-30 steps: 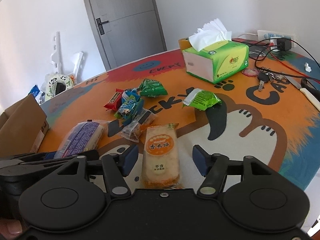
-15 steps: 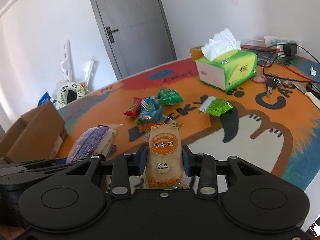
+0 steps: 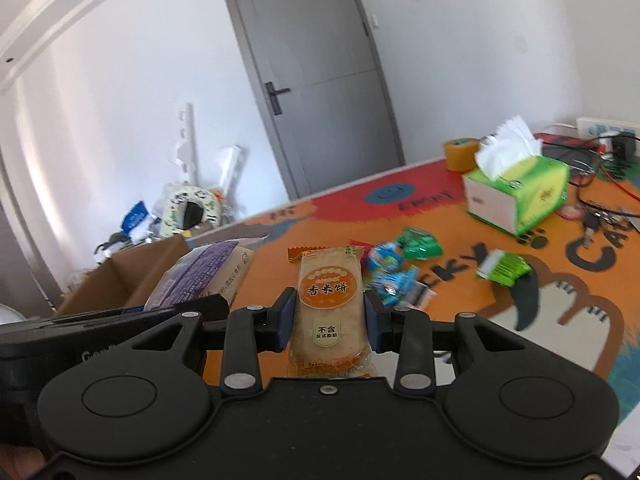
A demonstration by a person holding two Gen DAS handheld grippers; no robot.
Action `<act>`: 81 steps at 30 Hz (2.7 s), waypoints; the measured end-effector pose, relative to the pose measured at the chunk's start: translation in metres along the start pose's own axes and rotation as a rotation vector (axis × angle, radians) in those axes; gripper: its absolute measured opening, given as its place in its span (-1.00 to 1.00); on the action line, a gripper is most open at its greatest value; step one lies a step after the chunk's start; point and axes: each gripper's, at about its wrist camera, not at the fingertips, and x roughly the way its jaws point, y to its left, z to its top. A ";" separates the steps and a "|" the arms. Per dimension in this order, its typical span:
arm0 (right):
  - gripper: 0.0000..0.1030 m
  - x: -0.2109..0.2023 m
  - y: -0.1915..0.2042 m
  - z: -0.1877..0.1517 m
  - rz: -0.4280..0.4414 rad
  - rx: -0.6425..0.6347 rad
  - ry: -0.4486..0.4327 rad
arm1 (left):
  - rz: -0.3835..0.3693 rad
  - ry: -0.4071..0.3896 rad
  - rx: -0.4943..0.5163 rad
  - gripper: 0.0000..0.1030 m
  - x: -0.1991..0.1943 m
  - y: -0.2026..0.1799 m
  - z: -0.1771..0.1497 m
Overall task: Organize snacks
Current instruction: 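Carry both snacks over the cardboard box and open both tools to drop them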
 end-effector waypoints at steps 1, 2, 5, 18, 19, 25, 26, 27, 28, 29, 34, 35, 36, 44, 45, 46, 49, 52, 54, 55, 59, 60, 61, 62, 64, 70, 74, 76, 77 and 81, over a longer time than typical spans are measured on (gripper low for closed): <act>-0.29 0.000 0.004 0.001 0.010 -0.005 -0.002 | 0.006 -0.009 -0.003 -0.42 -0.004 0.003 0.002; -0.29 0.000 0.007 0.002 0.019 -0.009 -0.004 | 0.013 -0.018 -0.003 -0.43 -0.007 0.005 0.004; -0.29 0.001 0.016 0.004 0.043 -0.017 -0.009 | 0.025 -0.038 -0.021 -0.61 -0.018 0.016 0.011; -0.29 0.017 0.019 -0.012 0.042 -0.001 0.043 | 0.052 0.041 -0.038 -0.54 -0.021 0.041 -0.004; -0.29 0.017 0.018 -0.014 0.038 0.001 0.046 | 0.049 0.052 -0.034 -0.47 -0.022 0.041 -0.007; -0.29 0.011 0.013 -0.020 0.023 0.013 0.056 | 0.027 0.068 -0.027 -0.10 -0.029 0.039 -0.020; -0.29 0.009 0.012 -0.022 0.021 0.013 0.057 | 0.031 0.071 -0.030 -0.08 -0.029 0.039 -0.021; -0.29 0.008 0.012 -0.022 0.019 0.011 0.059 | 0.034 0.076 -0.032 -0.06 -0.030 0.039 -0.022; -0.29 0.006 0.012 -0.024 0.017 0.006 0.059 | 0.033 0.079 -0.033 -0.04 -0.031 0.039 -0.024; -0.29 0.004 0.012 -0.025 0.016 0.003 0.060 | 0.030 0.082 -0.032 -0.04 -0.031 0.038 -0.026; -0.29 -0.005 0.007 -0.033 0.007 0.005 0.072 | 0.037 0.099 -0.020 0.21 -0.030 0.033 -0.035; -0.29 -0.006 0.006 -0.035 0.005 0.008 0.075 | 0.039 0.105 -0.017 0.23 -0.028 0.032 -0.036; -0.29 -0.006 0.005 -0.037 0.004 0.010 0.078 | 0.039 0.114 -0.014 0.25 -0.026 0.031 -0.038; -0.29 -0.006 -0.004 -0.045 -0.001 0.025 0.090 | 0.074 0.196 -0.013 0.31 -0.008 0.031 -0.058; -0.29 -0.006 -0.005 -0.046 -0.001 0.026 0.092 | 0.079 0.205 -0.014 0.31 -0.005 0.031 -0.060; -0.29 -0.005 -0.006 -0.047 -0.002 0.028 0.093 | 0.082 0.212 -0.015 0.31 -0.003 0.032 -0.062; -0.29 -0.004 -0.008 -0.049 -0.001 0.036 0.099 | 0.090 0.239 -0.018 0.30 0.004 0.033 -0.068; -0.29 -0.002 -0.011 -0.050 -0.002 0.047 0.102 | 0.088 0.232 0.001 0.08 0.009 0.033 -0.074; -0.29 -0.001 -0.012 -0.051 -0.003 0.054 0.105 | 0.118 0.212 0.025 -0.26 0.009 0.031 -0.076; -0.29 0.000 -0.013 -0.051 -0.004 0.056 0.105 | 0.113 0.209 0.020 -0.35 0.009 0.031 -0.076; -0.29 0.000 -0.014 -0.051 -0.006 0.057 0.106 | 0.059 0.200 -0.007 -0.43 0.008 0.032 -0.070; -0.29 0.000 -0.014 -0.050 -0.007 0.058 0.106 | 0.057 0.185 0.005 -0.44 0.006 0.028 -0.069; -0.29 0.000 -0.014 -0.050 -0.006 0.059 0.105 | 0.049 0.173 0.015 -0.44 0.004 0.025 -0.068; -0.29 0.000 -0.014 -0.049 -0.005 0.060 0.103 | 0.037 0.164 0.019 -0.44 0.002 0.023 -0.065; -0.29 -0.001 -0.014 -0.047 -0.004 0.060 0.098 | 0.028 0.149 0.024 -0.44 0.000 0.019 -0.060; -0.29 -0.002 -0.008 -0.036 0.013 0.049 0.074 | 0.032 0.079 0.025 -0.44 -0.011 0.018 -0.037; -0.29 -0.001 -0.001 -0.026 0.035 0.039 0.052 | 0.037 0.040 0.014 -0.44 -0.018 0.022 -0.022; -0.29 0.000 0.004 -0.022 0.044 0.029 0.042 | 0.036 0.030 0.001 -0.44 -0.019 0.025 -0.015; -0.29 0.001 0.006 -0.019 0.048 0.026 0.039 | 0.039 0.022 -0.002 -0.44 -0.019 0.026 -0.012; -0.29 0.003 0.014 -0.012 0.064 0.011 0.027 | 0.050 -0.005 -0.020 -0.44 -0.024 0.035 -0.001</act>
